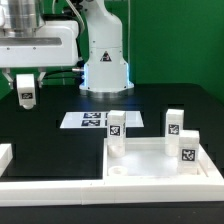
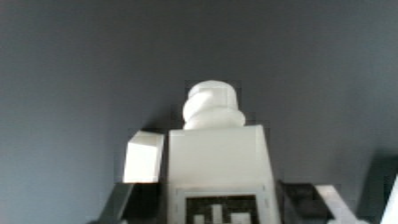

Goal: Assemble square table

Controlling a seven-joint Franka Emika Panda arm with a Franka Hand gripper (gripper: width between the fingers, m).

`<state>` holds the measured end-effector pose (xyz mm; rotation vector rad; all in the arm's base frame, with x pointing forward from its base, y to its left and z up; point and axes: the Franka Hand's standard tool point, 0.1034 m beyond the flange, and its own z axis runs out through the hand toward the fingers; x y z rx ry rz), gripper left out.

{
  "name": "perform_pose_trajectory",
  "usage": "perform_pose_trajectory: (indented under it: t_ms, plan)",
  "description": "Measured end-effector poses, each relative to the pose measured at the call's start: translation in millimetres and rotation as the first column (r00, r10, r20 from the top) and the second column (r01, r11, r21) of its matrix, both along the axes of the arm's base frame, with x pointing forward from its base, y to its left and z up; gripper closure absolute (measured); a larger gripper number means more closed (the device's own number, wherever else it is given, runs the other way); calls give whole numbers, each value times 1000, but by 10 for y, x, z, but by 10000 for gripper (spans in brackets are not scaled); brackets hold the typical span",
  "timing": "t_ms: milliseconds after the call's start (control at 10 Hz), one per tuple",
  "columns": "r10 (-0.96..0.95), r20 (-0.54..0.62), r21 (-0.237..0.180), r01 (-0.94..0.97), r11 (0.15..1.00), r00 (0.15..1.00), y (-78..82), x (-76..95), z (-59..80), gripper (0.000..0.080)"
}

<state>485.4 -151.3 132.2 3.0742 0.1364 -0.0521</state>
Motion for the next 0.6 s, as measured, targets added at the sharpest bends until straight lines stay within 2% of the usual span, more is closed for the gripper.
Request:
perform_pose_trajectory:
  t_ms: [100,200,300,400,500,600]
  plan:
    - [-28,50,-5,28,1000,998,282,247,43,511]
    - [-52,127,-4,53,999,991,494,514,122,511]
    - [-86,192,24,83,996,978,605,715,232,511]
    - [-94,222,28,90,996,970,668,860,290,511]
    - [-90,283,24,87,996,955,680,939,279,511]
    - [-69,350,-1,74,997,934,622,921,272,511]
